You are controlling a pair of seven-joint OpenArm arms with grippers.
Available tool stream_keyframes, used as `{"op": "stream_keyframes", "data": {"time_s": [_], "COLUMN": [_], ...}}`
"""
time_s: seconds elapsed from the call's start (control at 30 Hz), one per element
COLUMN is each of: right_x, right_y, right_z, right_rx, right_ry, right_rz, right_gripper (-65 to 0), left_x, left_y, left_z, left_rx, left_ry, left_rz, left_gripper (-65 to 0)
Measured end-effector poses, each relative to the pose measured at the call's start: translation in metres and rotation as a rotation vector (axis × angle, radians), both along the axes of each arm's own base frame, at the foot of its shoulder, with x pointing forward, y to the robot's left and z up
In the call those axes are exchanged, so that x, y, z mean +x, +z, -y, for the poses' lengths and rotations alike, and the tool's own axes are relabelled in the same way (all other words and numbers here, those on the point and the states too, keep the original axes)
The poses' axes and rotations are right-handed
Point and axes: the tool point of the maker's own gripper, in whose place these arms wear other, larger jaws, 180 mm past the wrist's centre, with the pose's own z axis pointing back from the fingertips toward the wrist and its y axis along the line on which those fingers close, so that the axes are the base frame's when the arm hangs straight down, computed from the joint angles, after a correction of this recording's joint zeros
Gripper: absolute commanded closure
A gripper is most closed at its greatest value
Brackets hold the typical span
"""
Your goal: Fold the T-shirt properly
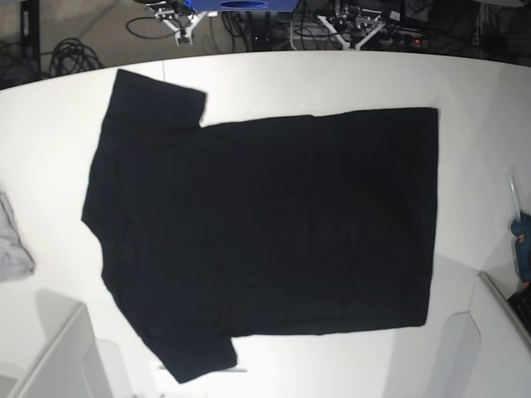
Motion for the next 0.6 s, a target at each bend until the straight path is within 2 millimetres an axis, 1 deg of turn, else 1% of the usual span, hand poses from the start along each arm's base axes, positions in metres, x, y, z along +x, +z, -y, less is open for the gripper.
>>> {"op": "stream_keyframes", "data": {"time_s": [0.1, 0.27, 0.3, 0.37, 0.4, 0.43, 0.47, 0.5, 0.53, 0.57, 0.6], "right_x": [-0.0045, 0.0028, 0.0037, 0.0033, 0.003, 0.0018, 0.0016, 0.0011, 0.0014, 0.0015, 0.0017], "right_y": [0.0003, -0.0001, -0.0001, -0.0001, 0.0, 0.0, 0.0, 0.0, 0.0, 0.0, 0.0], "right_z": [0.0, 0.0002, 0.0002, 0.0002, -0.0001, 0.0001, 0.0001, 0.0002, 0.0004, 0.0012, 0.0017], "right_rx": [0.0, 0.0, 0.0, 0.0, 0.0, 0.0, 0.0, 0.0, -0.001, -0.002, -0.003], "right_ry": [0.0, 0.001, 0.001, 0.001, 0.003, 0.002, 0.002, 0.004, 0.002, 0.002, 0.002], "right_rz": [-0.011, 0.004, 0.006, 0.005, 0.005, 0.003, 0.002, 0.001, 0.002, 0.002, 0.003], "right_gripper": [-46.8, -45.9, -43.1, -31.5, -24.0, -15.0, -4.7, 0.0, 0.0, 0.0, 0.0], "left_x": [-0.0087, -0.0054, -0.0059, -0.0074, -0.0084, -0.009, -0.0099, -0.0102, -0.0103, -0.0098, -0.0091], "left_y": [-0.0004, -0.0003, -0.0003, -0.0003, -0.0003, -0.0003, -0.0003, -0.0003, -0.0003, -0.0003, -0.0003], "left_z": [0.0015, 0.0029, 0.0024, 0.0019, 0.0019, 0.0018, 0.0019, 0.0021, 0.0021, 0.0018, 0.0018], "left_rx": [-0.002, -0.005, -0.004, -0.003, -0.003, -0.003, -0.003, -0.004, -0.004, -0.003, -0.003], "left_ry": [0.001, 0.0, 0.0, 0.0, 0.0, 0.0, 0.0, 0.0, 0.0, 0.0, 0.001], "left_rz": [-0.023, -0.009, -0.011, -0.014, -0.015, -0.017, -0.018, -0.019, -0.02, -0.02, -0.019], "left_gripper": [-0.7, -0.7, -0.7, -0.8, -0.8, -0.8, -0.8, -0.8, -0.8, -2.3, -5.3]}}
